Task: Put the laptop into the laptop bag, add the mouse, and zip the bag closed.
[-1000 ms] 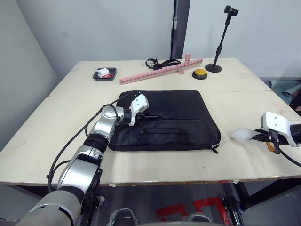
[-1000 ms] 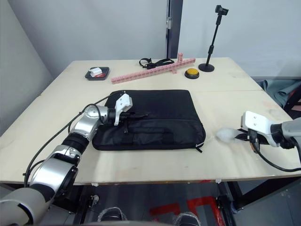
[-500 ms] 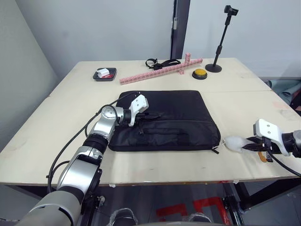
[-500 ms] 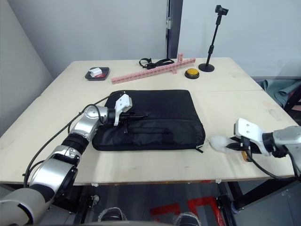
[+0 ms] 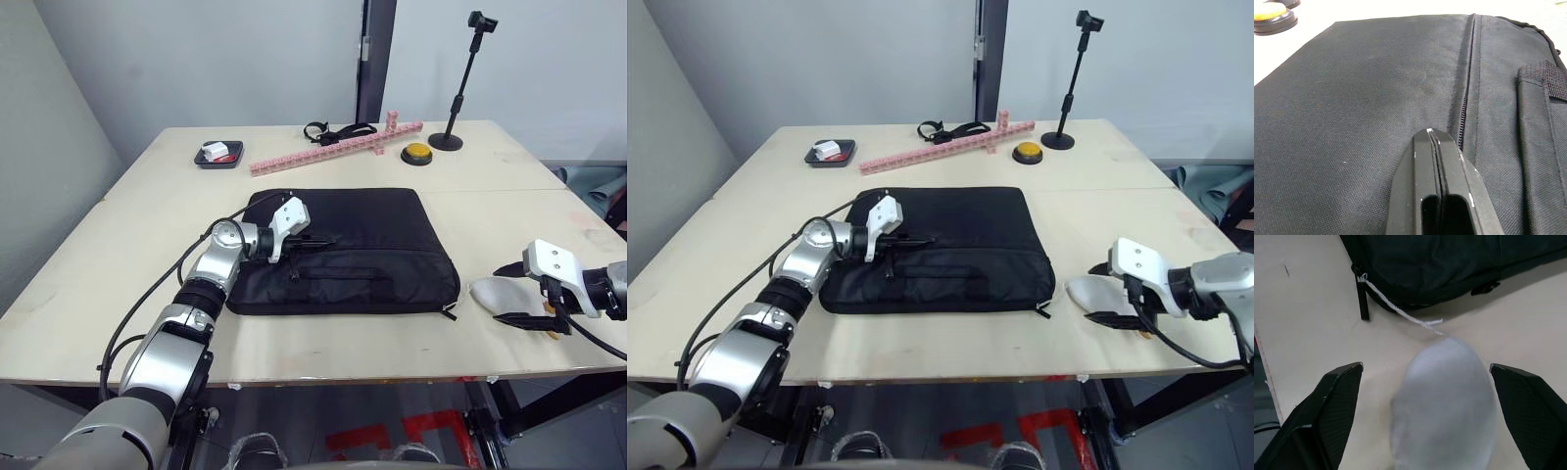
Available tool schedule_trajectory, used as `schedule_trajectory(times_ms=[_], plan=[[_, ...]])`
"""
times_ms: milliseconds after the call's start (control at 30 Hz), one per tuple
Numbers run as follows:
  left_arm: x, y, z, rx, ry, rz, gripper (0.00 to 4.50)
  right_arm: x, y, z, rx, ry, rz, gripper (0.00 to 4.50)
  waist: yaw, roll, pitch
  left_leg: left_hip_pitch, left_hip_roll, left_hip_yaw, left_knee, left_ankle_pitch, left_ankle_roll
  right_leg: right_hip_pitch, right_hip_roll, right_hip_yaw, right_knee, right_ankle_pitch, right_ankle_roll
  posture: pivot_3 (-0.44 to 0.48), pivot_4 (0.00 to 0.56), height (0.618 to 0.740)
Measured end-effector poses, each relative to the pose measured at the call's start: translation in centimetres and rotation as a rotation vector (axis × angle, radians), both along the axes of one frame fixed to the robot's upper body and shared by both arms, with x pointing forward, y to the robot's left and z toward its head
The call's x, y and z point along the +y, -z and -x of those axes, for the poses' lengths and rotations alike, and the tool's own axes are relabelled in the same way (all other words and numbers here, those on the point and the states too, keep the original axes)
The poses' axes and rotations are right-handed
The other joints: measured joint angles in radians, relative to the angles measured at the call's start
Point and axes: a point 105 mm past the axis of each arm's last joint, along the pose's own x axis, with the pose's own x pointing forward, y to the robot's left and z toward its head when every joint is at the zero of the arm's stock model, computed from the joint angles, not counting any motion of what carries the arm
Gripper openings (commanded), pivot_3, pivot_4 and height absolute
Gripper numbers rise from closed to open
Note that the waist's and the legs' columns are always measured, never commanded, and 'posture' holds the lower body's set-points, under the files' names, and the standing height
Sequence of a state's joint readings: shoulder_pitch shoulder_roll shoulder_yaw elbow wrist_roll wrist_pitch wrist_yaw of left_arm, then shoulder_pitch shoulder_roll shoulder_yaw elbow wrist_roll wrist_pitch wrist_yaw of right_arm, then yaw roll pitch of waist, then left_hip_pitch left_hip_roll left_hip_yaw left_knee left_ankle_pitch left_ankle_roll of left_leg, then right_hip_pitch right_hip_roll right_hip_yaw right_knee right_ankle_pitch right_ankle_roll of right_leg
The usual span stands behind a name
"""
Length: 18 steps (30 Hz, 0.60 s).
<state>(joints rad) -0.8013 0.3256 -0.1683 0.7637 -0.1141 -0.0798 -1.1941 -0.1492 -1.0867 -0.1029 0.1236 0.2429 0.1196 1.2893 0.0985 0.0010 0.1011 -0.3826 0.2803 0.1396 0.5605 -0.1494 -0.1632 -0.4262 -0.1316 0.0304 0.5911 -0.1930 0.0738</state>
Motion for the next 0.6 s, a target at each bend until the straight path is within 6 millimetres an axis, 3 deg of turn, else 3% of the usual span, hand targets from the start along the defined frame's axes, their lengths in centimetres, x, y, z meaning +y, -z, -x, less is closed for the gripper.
schedule_trajectory(times_ms=[300, 433, 600], plan=[[0.0, -0.1, 0.0, -0.002, 0.003, 0.000, 0.00, 0.1, 1.4, -0.9, -0.032, -0.001, 0.034, 4.45, 0.000, 0.000, 0.000, 0.000, 0.000, 0.001, -0.001, 0.000, 0.000, 0.000, 0.000, 0.000, -0.001, 0.000, 0.000, 0.000, 0.150, 0.740], [0.0, -0.1, 0.0, -0.002, 0.004, 0.000, 0.00, -0.2, 1.8, -1.3, -0.039, 0.005, 0.055, 3.32, 0.000, 0.000, 0.000, 0.000, 0.000, 0.001, -0.001, 0.000, 0.000, 0.000, 0.000, 0.000, -0.001, 0.000, 0.000, 0.000, 0.150, 0.740], [0.0, -0.1, 0.0, -0.002, 0.005, 0.000, 0.00, -0.3, 2.0, -1.6, -0.038, 0.004, 0.058, 1.60, 0.000, 0.000, 0.000, 0.000, 0.000, 0.001, -0.001, 0.000, 0.000, 0.000, 0.000, 0.000, -0.001, 0.000, 0.000, 0.000, 0.150, 0.740]])
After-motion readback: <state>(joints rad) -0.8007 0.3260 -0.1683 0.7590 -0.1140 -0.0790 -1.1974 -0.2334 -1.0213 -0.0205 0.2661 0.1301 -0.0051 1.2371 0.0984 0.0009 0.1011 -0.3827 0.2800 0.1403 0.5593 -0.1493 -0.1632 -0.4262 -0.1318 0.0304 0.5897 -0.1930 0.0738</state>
